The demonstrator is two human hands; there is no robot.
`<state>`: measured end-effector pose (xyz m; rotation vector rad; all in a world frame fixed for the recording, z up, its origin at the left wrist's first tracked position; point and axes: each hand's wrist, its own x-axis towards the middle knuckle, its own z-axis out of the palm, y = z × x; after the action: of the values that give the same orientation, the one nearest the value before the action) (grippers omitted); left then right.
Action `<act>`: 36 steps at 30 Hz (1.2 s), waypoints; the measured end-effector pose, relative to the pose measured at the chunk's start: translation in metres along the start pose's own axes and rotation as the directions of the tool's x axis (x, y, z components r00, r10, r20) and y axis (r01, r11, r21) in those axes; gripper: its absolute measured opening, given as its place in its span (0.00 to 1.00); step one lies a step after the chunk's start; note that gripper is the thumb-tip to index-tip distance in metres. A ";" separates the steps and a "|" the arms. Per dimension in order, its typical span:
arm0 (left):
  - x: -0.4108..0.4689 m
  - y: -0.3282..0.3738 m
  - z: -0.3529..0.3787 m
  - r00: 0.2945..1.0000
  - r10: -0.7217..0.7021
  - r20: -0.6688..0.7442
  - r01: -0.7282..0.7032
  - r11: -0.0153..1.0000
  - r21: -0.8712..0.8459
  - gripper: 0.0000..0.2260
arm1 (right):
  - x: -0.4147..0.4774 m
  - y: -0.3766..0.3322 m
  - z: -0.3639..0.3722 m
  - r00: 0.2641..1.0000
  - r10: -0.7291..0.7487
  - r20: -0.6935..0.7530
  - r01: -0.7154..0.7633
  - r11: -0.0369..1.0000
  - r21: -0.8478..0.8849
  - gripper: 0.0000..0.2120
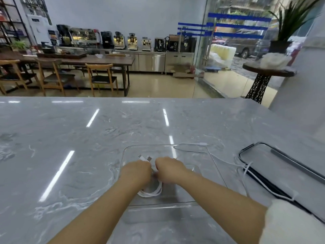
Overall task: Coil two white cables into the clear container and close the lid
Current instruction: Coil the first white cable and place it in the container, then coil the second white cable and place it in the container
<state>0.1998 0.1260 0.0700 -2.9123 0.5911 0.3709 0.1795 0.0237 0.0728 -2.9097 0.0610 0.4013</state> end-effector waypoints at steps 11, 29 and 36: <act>-0.021 0.066 -0.106 0.907 0.063 -0.417 -0.133 0.981 -0.140 0.16 | -0.067 0.074 -0.087 0.880 -0.092 -0.466 0.102 0.995 -0.004 0.15; -0.020 0.222 -0.041 0.797 0.507 -0.329 -0.545 0.838 -0.029 0.09 | -0.143 0.224 0.002 0.938 0.224 -0.266 0.010 0.748 0.663 0.14; -0.027 0.213 -0.038 0.766 0.460 -0.449 -0.576 0.802 -0.160 0.11 | -0.147 0.229 -0.004 0.925 0.114 -0.363 0.166 0.738 0.654 0.14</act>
<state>0.0987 -0.0659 0.0937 -3.0588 1.5623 -0.0978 0.0237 -0.1995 0.0715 -2.1997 0.1818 -0.1874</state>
